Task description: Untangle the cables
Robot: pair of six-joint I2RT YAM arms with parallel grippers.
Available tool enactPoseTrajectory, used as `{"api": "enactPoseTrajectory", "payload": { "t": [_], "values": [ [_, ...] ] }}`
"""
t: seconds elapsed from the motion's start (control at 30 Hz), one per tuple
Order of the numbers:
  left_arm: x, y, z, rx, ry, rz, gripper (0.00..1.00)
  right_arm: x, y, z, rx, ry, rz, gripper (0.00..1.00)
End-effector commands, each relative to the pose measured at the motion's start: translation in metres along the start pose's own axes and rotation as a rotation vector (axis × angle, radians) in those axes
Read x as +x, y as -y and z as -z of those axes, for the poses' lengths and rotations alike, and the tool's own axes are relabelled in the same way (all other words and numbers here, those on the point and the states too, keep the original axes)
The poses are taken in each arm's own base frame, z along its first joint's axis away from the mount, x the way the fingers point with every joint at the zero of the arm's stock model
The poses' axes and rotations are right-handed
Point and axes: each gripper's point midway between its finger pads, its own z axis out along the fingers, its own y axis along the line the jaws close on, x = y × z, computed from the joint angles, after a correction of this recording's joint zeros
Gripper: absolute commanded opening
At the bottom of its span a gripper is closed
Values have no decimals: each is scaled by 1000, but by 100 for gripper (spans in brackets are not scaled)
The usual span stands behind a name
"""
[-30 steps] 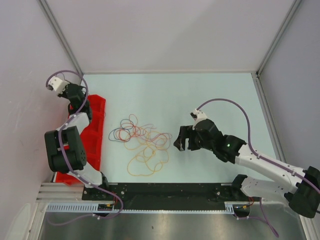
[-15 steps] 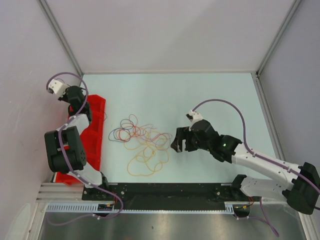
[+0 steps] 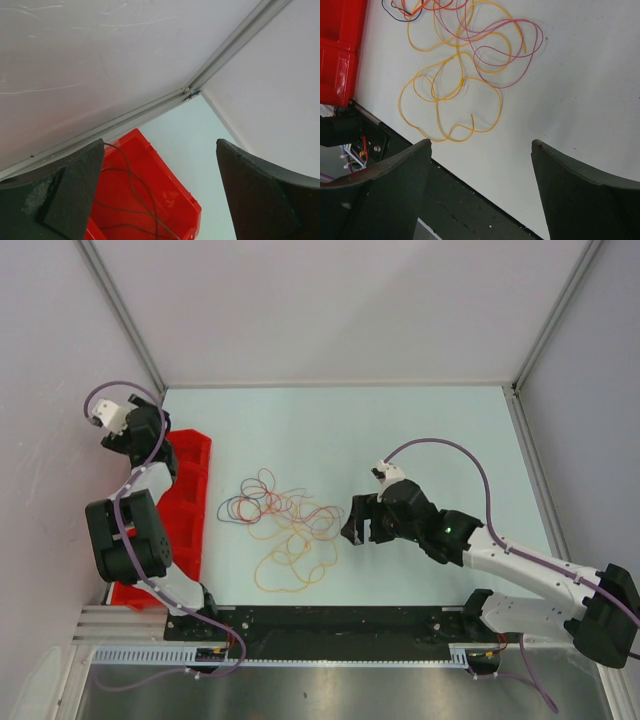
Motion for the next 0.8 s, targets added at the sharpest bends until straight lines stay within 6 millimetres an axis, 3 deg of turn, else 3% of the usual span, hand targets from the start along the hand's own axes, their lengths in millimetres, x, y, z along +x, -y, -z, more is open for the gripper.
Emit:
{"api": "enactPoseTrajectory", "payload": {
  "t": [0.0, 0.07, 0.13, 0.17, 0.23, 0.27, 0.33, 0.47, 0.6, 0.77],
  "values": [
    [-41, 49, 20, 131, 0, 31, 98, -21, -11, 12, -22, 73, 11, 85],
    [-40, 73, 37, 185, -29, -56, 99, -24, -7, 13, -9, 86, 25, 86],
    [-57, 96, 53, 225, -9, -103, 100, -29, -5, 14, -4, 106, 33, 86],
    [-46, 104, 66, 241, -54, -161, 100, -32, -3, 14, -1, 112, 29, 86],
    [-52, 121, 83, 299, -80, -182, 100, -42, 0, 15, 2, 130, 12, 86],
    [-43, 123, 92, 315, -130, -216, 99, -45, 3, 15, 7, 136, 6, 86],
    [-38, 120, 106, 340, -184, -234, 97, -50, 8, 14, 27, 148, 3, 86],
    [-4, 77, 131, 303, -304, -285, 93, -47, 27, 10, 112, 138, 32, 85],
    [17, 67, 156, 404, -360, -333, 90, -37, 48, 6, 206, 101, 61, 85],
    [52, 47, 166, 390, -461, -434, 89, -22, 65, -4, 257, 52, 88, 85]
  ]
}}
